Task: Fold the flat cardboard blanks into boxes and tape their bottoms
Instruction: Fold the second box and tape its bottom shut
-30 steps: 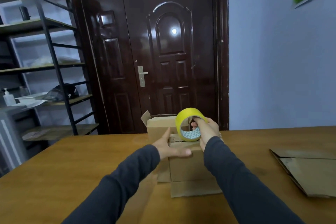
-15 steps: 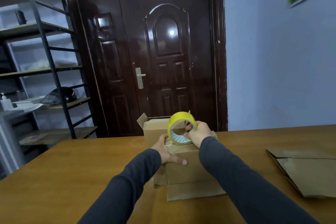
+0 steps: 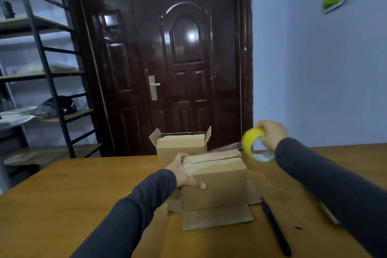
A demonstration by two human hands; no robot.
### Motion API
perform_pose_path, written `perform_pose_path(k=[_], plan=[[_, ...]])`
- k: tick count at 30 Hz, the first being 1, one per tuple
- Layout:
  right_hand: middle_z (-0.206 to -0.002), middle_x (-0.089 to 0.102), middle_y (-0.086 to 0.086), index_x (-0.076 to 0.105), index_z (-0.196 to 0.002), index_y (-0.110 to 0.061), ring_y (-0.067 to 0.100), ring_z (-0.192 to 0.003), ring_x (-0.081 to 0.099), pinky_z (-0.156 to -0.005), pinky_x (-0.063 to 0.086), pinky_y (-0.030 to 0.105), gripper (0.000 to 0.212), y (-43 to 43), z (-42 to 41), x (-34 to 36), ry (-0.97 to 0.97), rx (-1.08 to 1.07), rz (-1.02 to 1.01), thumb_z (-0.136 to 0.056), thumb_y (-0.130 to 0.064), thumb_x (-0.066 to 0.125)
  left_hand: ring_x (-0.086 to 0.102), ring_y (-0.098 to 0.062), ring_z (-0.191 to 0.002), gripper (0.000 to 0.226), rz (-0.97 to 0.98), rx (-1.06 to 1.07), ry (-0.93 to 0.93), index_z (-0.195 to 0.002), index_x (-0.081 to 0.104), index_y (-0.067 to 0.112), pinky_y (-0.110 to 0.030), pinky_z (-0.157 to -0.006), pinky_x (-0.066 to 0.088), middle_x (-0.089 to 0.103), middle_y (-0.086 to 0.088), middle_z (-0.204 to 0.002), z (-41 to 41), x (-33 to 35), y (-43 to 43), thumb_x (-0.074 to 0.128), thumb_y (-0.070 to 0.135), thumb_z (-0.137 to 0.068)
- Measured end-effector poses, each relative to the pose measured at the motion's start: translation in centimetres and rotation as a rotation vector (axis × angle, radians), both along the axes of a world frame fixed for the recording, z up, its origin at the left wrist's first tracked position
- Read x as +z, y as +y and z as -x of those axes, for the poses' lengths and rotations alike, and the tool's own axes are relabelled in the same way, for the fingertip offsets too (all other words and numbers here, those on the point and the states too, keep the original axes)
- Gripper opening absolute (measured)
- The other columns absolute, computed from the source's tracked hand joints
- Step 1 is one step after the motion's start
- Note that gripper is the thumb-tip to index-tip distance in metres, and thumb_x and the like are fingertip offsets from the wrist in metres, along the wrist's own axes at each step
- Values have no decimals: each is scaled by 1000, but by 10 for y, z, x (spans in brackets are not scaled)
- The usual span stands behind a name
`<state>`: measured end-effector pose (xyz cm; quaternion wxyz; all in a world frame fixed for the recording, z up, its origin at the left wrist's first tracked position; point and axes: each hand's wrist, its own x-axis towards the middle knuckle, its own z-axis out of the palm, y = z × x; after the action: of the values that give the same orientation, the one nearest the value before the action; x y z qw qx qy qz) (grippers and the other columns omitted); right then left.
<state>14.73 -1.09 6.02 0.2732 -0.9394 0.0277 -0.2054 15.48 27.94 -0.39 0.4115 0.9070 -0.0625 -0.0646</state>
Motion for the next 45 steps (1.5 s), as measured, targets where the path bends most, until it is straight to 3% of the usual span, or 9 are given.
perform_pose_path(k=[4,15,23,28,32,34,36,38,45], plan=[[-93,59,6,53,-90,-26,25,-83,56,-73,49,35,34,-21,16,-14,81,38,317,-83,7,48,48,-15,-104,108,-15,1,1,-137,27,29,-28,-88,45,45,8,-109,-1,-1,0,93,30,-52],[-96,49,0,45,-108,-27,20,-93,48,-67,41,29,39,-28,5,-21,-50,12,593,-82,-2,62,48,-17,-106,107,-20,3,19,-139,25,29,-35,-94,48,44,8,-107,4,2,-2,92,26,-55],[-101,49,3,43,-121,-23,19,-86,41,-72,39,30,49,-15,18,-49,84,-43,643,-82,2,59,48,-18,-112,110,-50,-7,28,-141,24,26,-34,-100,45,46,3,-120,2,2,-2,91,36,-55],[-126,54,3,39,-134,-24,21,-115,51,-91,48,32,63,4,13,-85,88,-31,595,-81,-11,70,44,-16,-115,118,-157,-23,58,-147,19,24,-31,-103,39,42,4,-127,1,9,0,88,49,-55],[-133,52,5,37,-136,-23,23,-122,47,-96,45,33,66,12,8,-93,51,-38,622,-81,-8,69,31,-27,-138,152,-299,-60,164,-153,5,25,-42,-115,27,27,-5,-153,0,25,-8,69,86,-30],[-134,50,6,35,-137,-23,24,-124,46,-99,45,34,68,11,8,-91,65,-23,650,-81,-13,71,19,-32,-145,138,-344,64,152,-154,9,22,-49,-118,19,15,-9,-160,-3,33,-22,46,98,-44],[-135,49,7,33,-139,-22,25,-125,45,-101,44,36,71,11,9,-89,92,-14,673,-80,-18,73,14,-31,-146,101,-453,123,3,-153,21,22,-53,-118,13,15,-8,-160,-5,35,-42,24,87,-75],[-135,49,8,33,-138,-22,26,-125,45,-101,44,37,71,11,11,-88,107,-14,692,-80,-21,74,11,-28,-147,81,-596,48,-147,-152,25,26,-55,-118,7,17,-5,-160,-4,32,-67,12,74,-87],[-131,50,10,37,-131,-21,28,-122,47,-100,44,42,64,15,9,-79,186,36,810,-79,-16,73,4,-23,-149,86,-742,39,-123,-151,13,39,-61,-114,-1,8,4,-162,-7,18,-85,8,83,-77]])
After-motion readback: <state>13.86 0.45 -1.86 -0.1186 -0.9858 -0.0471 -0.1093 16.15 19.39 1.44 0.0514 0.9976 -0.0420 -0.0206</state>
